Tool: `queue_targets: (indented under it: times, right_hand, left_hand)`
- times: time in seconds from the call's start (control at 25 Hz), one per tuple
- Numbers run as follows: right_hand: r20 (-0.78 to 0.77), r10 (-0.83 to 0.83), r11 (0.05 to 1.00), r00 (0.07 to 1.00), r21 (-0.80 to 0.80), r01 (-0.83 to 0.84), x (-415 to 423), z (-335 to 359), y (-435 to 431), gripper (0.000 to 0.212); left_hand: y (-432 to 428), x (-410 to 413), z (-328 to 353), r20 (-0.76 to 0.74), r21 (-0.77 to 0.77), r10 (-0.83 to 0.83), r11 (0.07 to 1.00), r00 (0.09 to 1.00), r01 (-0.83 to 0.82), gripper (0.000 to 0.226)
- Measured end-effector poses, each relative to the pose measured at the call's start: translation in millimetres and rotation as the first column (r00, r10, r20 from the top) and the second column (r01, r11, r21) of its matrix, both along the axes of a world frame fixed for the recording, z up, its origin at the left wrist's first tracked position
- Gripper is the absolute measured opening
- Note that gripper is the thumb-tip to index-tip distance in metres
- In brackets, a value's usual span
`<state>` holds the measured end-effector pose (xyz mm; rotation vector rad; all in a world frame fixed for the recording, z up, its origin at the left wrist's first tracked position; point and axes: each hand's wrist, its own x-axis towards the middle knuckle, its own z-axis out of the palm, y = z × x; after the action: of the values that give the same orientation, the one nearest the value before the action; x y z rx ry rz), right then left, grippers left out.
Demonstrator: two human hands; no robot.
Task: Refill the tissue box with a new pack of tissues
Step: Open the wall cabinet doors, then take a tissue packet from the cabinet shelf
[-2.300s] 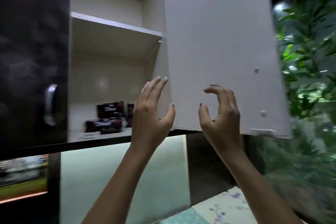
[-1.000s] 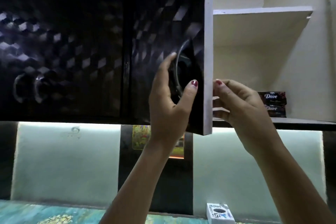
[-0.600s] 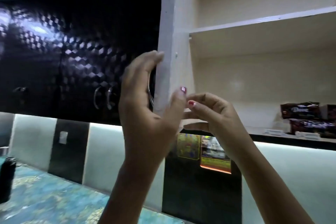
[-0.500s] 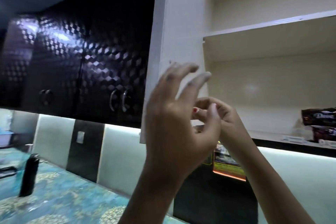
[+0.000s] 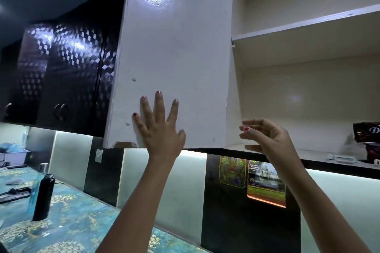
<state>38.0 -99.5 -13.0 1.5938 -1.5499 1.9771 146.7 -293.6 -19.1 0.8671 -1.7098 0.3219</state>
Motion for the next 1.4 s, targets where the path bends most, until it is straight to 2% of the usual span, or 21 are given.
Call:
queue_targets:
  times: [0.28, 0.36, 0.44, 0.52, 0.64, 0.76, 0.84, 0.92, 0.96, 1.04, 1.08, 1.16, 1.24, 1.36, 1.4]
  right_hand:
    - [-0.013, -0.057, 0.998, 0.998, 0.005, 0.057, -21, 0, 13, 0.015]
    - [-0.031, -0.091, 0.996, 0.995, 0.008, 0.091, -27, 1, 21, 0.016]
    - [-0.060, -0.156, 0.988, 0.986, 0.008, 0.156, -35, 1, 35, 0.018]
    - [-0.071, -0.226, 0.974, 0.972, 0.006, 0.227, -47, -3, 55, 0.019]
    - [-0.066, -0.392, 0.919, 0.918, 0.018, 0.393, -74, -6, 94, 0.019]
    - [0.054, -0.493, 0.870, 0.868, 0.049, 0.491, -110, 0, 145, 0.014]
    - [0.165, -0.518, 0.854, 0.839, 0.038, 0.520, -139, 6, 176, 0.010]
    - [0.201, -0.673, 0.729, 0.712, 0.011, 0.685, -176, 15, 203, 0.007]
    - [0.183, -0.781, 0.612, 0.597, 0.033, 0.790, -198, 20, 215, 0.014]
    - [0.122, -0.936, 0.350, 0.330, 0.207, 0.914, -236, 27, 234, 0.025]
    - [0.094, -0.960, 0.282, 0.265, 0.327, 0.902, -253, 31, 240, 0.031]
    - [0.119, -0.944, 0.321, 0.307, 0.546, 0.774, -276, 38, 244, 0.050]
    - [0.155, -0.911, 0.385, 0.382, 0.651, 0.654, -288, 41, 239, 0.058]
    - [0.122, -0.899, 0.398, 0.421, 0.631, 0.666, -295, 40, 228, 0.052]
    - [0.185, -0.876, 0.464, 0.446, 0.575, 0.673, -297, 40, 227, 0.049]
  left_hand:
    - [11, -18, 8, -0.157, 0.028, -0.082, 0.996, 0.984, 0.087, 0.076]
    - [21, -23, 10, -0.237, -0.013, -0.221, 0.974, 0.946, 0.224, 0.068]
    - [39, -33, 6, -0.221, -0.127, -0.405, 0.914, 0.887, 0.386, 0.062]
    - [64, -51, 0, -0.150, -0.181, -0.593, 0.803, 0.791, 0.567, 0.061]
    - [103, -83, -7, -0.152, -0.140, -0.805, 0.591, 0.573, 0.794, 0.058]
    - [134, -116, -12, -0.247, -0.131, -0.904, 0.387, 0.348, 0.913, 0.053]
    - [153, -139, -12, -0.339, -0.100, -0.906, 0.301, 0.252, 0.948, 0.048]
    - [173, -163, -9, -0.406, -0.087, -0.893, 0.251, 0.196, 0.964, 0.045]
    - [182, -173, -6, -0.428, -0.087, -0.889, 0.221, 0.164, 0.971, 0.044]
    - [199, -195, -4, -0.449, -0.086, -0.887, 0.165, 0.109, 0.983, 0.042]
    - [206, -203, -5, -0.450, -0.088, -0.888, 0.149, 0.094, 0.985, 0.041]
    - [217, -218, -8, -0.439, -0.092, -0.894, 0.142, 0.088, 0.986, 0.040]
    - [224, -228, -11, -0.442, -0.087, -0.893, 0.138, 0.086, 0.987, 0.042]
    - [232, -234, -16, -0.467, -0.082, -0.881, 0.127, 0.075, 0.989, 0.040]
    - [235, -234, -18, -0.478, -0.078, -0.875, 0.120, 0.068, 0.990, 0.039]
